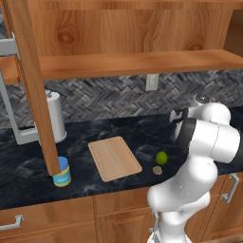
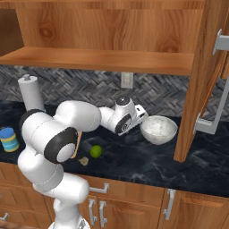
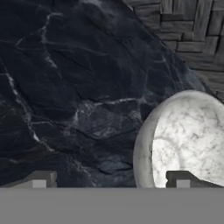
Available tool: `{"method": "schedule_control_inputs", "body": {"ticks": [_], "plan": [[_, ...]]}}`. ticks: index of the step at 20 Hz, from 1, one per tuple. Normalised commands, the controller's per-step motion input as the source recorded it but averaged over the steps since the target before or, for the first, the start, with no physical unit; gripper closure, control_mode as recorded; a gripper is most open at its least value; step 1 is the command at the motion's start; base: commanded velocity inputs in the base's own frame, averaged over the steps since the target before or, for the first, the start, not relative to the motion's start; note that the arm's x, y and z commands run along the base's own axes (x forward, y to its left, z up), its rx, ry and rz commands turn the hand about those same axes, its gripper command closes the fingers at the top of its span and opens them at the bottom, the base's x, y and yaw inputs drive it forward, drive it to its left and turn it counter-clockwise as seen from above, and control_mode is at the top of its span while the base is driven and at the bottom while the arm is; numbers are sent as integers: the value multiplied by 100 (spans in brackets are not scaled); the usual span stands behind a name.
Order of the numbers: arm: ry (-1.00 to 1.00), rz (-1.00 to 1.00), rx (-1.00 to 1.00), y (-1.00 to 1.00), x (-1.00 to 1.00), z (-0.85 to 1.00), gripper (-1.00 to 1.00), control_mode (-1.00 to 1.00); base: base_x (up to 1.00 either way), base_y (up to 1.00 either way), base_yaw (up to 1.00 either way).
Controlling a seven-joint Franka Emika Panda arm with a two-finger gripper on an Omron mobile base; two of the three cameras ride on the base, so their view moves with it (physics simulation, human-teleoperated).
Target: Open the cabinet. Place the bowl and condiment on the counter. Then place the lime and garlic on the cutting board.
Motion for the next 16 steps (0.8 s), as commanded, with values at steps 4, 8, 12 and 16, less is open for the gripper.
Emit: {"method": "schedule_control_inputs", "body": {"ticks": [4, 8, 12, 16], "plan": [[2, -29, 0, 55, 7, 22, -100, -100, 0, 0, 0], [0, -34, 4, 9, -15, 9, -100, -100, 0, 0, 0], [1, -17, 4, -5, -65, 0, -100, -100, 0, 0, 0], [-1, 0, 1, 0, -49, 5, -100, -100, 0, 0, 0]]}}
